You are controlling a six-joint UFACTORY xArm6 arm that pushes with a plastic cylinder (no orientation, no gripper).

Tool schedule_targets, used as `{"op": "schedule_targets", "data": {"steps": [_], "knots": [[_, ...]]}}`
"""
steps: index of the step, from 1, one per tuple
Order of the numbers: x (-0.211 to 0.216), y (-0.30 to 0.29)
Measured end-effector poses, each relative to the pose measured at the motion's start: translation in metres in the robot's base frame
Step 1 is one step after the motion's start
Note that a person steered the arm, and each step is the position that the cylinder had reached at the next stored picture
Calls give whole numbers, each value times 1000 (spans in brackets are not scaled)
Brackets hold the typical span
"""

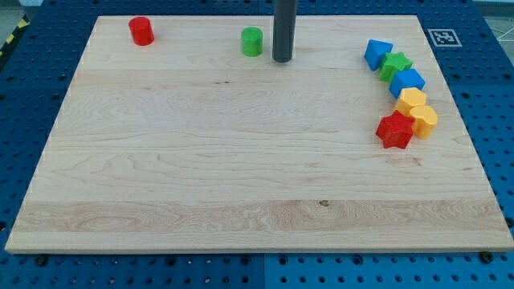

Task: Move your arm to the bottom side of the board

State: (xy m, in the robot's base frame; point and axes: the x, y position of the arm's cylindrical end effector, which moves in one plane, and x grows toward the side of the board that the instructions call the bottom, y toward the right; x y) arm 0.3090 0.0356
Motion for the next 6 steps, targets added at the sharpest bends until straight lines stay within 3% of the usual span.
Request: {"op": "schedule_targets", "data": {"steps": [2, 4, 6], "knots": [[-12, -39], [-22, -42], [-5, -25]]}}
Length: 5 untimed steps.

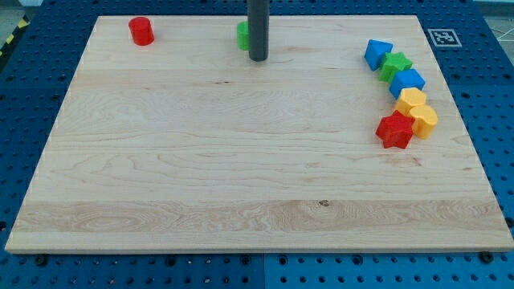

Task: Move your arm to the bottom side of the board

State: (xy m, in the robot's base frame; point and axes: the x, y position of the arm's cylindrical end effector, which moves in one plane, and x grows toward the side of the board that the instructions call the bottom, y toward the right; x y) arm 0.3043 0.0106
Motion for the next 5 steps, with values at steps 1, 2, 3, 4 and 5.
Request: {"op": "schedule_targets", "data": {"steps": [1, 2, 3, 4, 5], "knots": [[-5, 21], [-2, 21], [46, 19], [70, 19], [96, 12]]}}
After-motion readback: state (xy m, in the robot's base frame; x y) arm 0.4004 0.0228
